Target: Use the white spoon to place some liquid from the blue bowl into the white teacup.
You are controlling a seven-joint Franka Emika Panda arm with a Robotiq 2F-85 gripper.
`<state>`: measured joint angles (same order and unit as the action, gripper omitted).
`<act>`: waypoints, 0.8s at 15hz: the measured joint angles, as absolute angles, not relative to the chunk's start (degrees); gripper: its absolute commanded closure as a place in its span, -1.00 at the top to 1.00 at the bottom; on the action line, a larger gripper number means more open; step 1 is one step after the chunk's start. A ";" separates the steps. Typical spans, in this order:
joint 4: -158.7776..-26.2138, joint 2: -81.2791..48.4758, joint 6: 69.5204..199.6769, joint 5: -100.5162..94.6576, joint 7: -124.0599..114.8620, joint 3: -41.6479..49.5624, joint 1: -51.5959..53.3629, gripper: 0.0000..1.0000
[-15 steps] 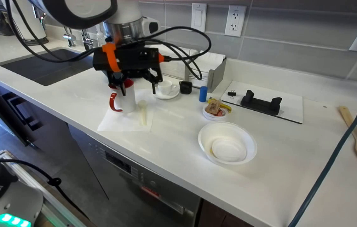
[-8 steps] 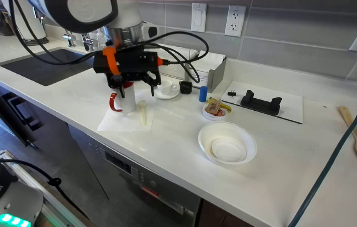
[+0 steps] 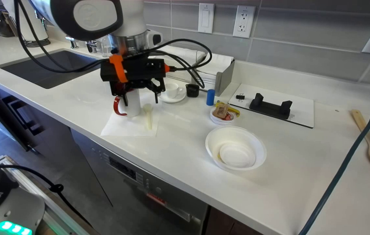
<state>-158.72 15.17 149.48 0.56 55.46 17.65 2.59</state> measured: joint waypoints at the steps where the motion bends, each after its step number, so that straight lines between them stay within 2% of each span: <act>1: -158.72 14.52 149.93 1.29 56.31 17.68 2.56 1.00; 12: -158.71 6.39 158.86 22.09 72.82 18.09 5.34 1.00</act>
